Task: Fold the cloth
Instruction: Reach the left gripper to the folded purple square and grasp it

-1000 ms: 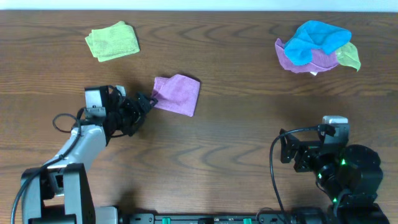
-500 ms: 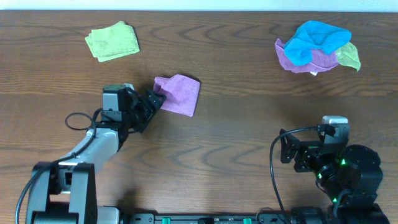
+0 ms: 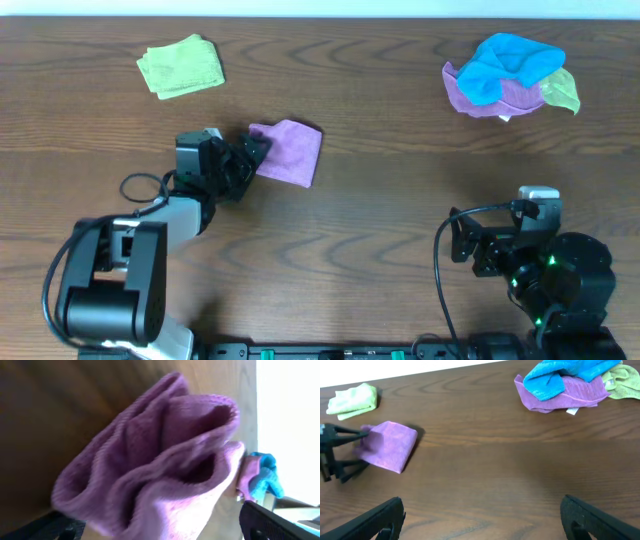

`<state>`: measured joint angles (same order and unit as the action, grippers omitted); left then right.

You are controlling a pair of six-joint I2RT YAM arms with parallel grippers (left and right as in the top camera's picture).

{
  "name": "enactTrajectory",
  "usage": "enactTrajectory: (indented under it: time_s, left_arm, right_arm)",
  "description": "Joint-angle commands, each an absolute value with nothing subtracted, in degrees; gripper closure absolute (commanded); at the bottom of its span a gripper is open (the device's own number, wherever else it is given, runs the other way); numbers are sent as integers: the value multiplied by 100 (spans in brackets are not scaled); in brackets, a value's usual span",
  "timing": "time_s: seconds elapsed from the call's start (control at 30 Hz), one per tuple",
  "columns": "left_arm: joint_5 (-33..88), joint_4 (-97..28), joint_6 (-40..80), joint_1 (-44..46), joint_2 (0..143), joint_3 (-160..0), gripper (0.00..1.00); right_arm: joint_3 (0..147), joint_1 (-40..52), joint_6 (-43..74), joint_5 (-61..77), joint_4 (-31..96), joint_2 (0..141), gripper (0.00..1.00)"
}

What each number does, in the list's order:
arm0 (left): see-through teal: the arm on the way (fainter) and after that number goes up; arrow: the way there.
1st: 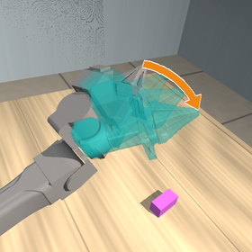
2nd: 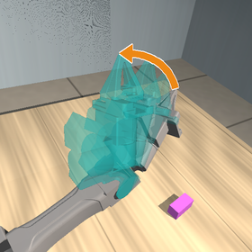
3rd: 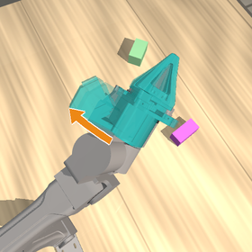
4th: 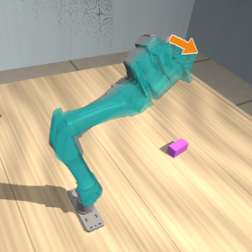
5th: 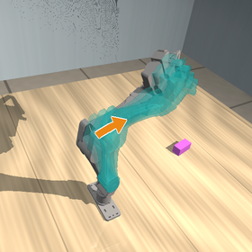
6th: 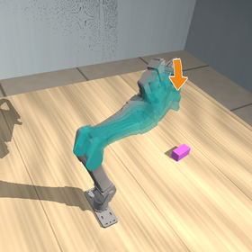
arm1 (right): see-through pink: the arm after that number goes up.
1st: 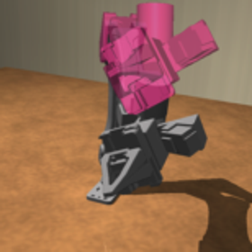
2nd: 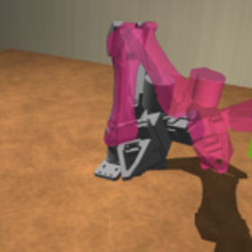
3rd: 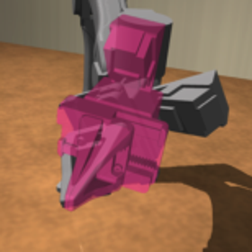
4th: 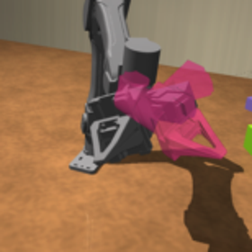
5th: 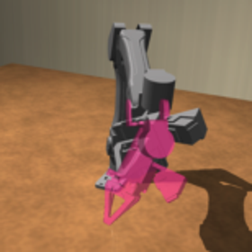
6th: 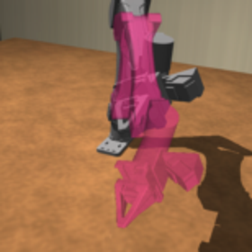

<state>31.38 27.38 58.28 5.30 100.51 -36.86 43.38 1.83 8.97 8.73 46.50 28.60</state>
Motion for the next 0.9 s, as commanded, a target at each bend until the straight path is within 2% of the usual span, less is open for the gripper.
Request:
enactTrajectory:
  time_s: [0.0, 0.07, 0.27, 0.37, 0.57, 0.6, 0.67, 0.87]
  left_arm:
    - [2936, 2810, 6012, 709, 10632, -3583, 6]
    - [2939, 3068, 6095, 808, 10862, -3583, 11]
    - [2930, 3500, 6173, 926, 11314, -3583, 41]
    - [2897, 3660, 6136, 923, 11314, -3583, 69]
    - [3391, 3948, 6178, 821, 11314, -3780, 76]
    - [3424, 3953, 6178, 810, 11314, -3822, 80]
    - [3559, 3962, 6178, 792, 11312, -3931, 94]
    - [3811, 3997, 6204, 792, 11312, -4292, 94]
  right_arm:
    - [4316, 145, 980, 836, 4659, 2840, 1]
    - [4316, 145, 980, 836, 4659, 2840, 1]
    - [4316, 145, 980, 836, 4659, 2840, 1]
    - [4316, 145, 980, 836, 4659, 2840, 1]
    - [4316, 145, 980, 836, 4659, 2840, 1]
    - [4316, 145, 980, 836, 4659, 2840, 1]
    - [4316, 145, 980, 836, 4659, 2840, 1]
    - [4316, 145, 980, 836, 4659, 2840, 1]
